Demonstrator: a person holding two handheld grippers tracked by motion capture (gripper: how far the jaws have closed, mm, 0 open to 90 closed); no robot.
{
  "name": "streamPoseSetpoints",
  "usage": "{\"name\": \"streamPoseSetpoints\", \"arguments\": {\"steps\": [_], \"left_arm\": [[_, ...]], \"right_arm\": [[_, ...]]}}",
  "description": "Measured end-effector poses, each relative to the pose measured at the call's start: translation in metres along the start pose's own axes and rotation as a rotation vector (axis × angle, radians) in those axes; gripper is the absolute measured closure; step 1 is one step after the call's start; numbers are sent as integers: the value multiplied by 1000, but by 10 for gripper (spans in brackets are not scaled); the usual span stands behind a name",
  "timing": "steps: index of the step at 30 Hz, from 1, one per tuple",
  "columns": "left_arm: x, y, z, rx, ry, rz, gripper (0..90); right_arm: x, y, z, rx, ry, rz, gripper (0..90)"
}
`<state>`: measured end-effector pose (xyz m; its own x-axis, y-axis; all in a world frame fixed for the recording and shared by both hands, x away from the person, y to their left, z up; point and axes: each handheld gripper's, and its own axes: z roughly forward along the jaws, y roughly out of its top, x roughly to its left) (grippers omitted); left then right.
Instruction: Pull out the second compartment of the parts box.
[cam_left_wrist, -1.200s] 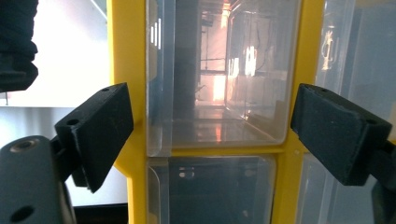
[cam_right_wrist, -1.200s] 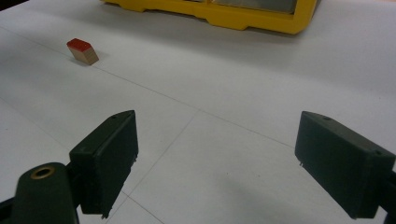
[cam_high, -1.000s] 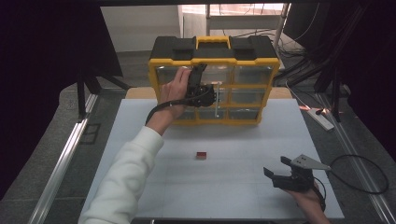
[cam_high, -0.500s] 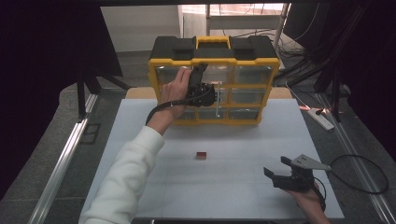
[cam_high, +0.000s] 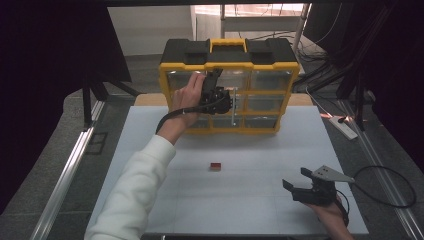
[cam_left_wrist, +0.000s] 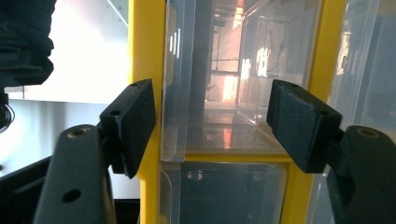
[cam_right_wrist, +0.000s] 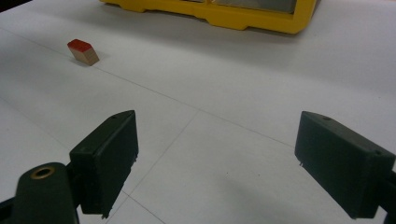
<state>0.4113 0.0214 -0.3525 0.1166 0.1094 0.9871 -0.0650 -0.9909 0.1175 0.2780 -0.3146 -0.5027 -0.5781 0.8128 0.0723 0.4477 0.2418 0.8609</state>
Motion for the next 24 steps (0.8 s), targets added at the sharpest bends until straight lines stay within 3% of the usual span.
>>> {"name": "streamPoseSetpoints", "arguments": {"steps": [24], "left_arm": [[2,3,0,4,17,-12,456]], "right_arm": [[0,0,0,1,1,0,140]]}}
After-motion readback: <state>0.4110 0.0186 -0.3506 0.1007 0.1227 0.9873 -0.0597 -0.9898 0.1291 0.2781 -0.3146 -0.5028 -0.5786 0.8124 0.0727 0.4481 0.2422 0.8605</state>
